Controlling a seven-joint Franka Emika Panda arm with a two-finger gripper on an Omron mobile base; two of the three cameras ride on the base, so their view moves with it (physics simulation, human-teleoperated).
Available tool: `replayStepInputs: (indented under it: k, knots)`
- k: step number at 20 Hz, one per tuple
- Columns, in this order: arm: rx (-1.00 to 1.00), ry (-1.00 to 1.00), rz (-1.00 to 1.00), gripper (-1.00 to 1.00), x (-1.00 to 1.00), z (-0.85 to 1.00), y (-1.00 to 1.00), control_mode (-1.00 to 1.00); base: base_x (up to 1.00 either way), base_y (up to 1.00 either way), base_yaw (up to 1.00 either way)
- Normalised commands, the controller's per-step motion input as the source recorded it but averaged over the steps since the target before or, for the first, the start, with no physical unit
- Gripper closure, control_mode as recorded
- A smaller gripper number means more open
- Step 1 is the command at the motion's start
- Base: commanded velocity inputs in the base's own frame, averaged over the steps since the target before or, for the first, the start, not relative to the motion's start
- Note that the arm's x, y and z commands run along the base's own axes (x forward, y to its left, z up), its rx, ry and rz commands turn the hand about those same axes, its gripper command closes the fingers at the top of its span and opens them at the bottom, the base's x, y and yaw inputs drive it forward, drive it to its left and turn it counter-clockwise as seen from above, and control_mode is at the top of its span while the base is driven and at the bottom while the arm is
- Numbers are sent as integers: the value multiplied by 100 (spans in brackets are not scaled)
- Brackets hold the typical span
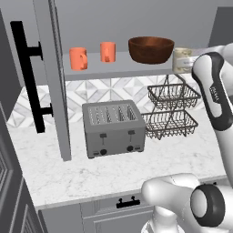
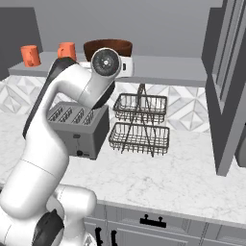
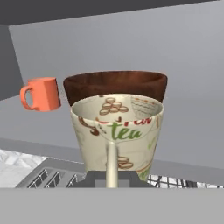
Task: Gather all objects into one cabinet and sort the glasses and bowls to opposite sides.
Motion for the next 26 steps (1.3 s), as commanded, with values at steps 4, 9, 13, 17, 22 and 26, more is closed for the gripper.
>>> replayStepInputs:
  k: [4, 9, 13, 17, 22, 26]
  knots:
    - [0, 0, 21, 100, 0, 4, 76, -100, 0, 0, 0]
    - [0, 0, 20, 100, 0, 2, 75, -100, 0, 0, 0]
    - [0, 2, 17, 100, 2, 1, 86, -100, 0, 0, 0]
    - [0, 3, 15, 100, 7, 1, 84, -100, 0, 0, 0]
    - [0, 0, 13, 100, 18, 1, 79, -100, 0, 0, 0]
    - [0, 0, 8, 100, 31, 3, 44, -100, 0, 0, 0]
